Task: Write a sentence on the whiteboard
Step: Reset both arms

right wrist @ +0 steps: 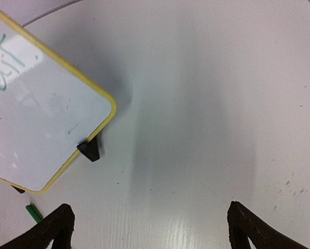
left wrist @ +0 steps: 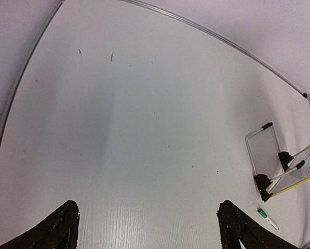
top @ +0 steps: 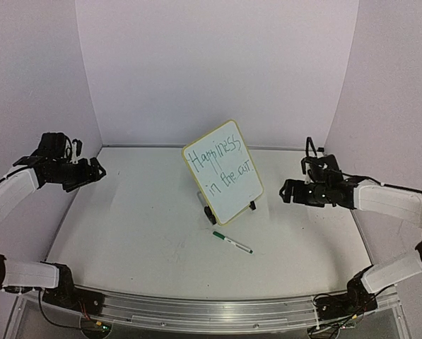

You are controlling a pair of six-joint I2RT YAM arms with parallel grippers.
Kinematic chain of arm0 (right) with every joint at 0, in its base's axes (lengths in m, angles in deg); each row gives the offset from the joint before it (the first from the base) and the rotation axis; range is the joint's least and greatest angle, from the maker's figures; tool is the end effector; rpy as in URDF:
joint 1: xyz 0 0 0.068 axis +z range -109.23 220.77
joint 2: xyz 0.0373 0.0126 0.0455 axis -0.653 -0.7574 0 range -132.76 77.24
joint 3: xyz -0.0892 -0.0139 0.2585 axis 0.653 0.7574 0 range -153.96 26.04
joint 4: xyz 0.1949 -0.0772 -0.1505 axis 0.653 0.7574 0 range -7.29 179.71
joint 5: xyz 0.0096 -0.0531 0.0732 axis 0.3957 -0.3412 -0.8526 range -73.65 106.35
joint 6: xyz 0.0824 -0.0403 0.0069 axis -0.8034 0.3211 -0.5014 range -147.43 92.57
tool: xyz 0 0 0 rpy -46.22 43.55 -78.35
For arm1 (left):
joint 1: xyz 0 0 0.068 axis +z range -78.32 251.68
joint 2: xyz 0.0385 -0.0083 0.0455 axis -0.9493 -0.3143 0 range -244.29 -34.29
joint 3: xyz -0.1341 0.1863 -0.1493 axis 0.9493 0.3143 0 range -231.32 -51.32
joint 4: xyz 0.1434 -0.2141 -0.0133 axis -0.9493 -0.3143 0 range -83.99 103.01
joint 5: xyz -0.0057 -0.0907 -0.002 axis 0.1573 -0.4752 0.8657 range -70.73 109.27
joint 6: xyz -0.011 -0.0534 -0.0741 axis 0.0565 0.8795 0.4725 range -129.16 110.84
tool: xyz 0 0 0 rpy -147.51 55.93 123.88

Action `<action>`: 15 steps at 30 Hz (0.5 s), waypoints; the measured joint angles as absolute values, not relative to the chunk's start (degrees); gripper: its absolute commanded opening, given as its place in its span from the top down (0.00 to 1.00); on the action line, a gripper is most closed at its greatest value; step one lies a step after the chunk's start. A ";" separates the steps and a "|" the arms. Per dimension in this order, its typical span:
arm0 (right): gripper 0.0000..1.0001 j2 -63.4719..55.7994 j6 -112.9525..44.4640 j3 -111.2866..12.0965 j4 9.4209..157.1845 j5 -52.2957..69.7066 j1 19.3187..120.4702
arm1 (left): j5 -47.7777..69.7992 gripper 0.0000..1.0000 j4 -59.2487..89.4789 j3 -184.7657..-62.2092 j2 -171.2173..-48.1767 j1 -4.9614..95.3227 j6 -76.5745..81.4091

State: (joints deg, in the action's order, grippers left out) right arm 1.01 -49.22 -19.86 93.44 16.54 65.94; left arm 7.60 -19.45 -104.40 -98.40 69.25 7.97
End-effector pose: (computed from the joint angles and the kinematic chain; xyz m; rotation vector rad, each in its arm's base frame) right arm 0.2840 0.1332 0.1980 -0.0668 2.3227 0.4176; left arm 0.2640 -0.0278 0.2581 -0.1977 2.3375 -0.4071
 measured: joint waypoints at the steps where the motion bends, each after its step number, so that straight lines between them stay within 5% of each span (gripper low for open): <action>1: 0.02 3.41 -48.65 -19.44 93.58 18.12 64.93 | 9.11 0.07 -19.37 -104.40 -97.40 69.33 7.71; 15: 0.02 34.97 -41.18 -2.60 85.69 32.98 64.17 | 23.55 0.00 -13.51 -100.59 -78.28 69.33 2.48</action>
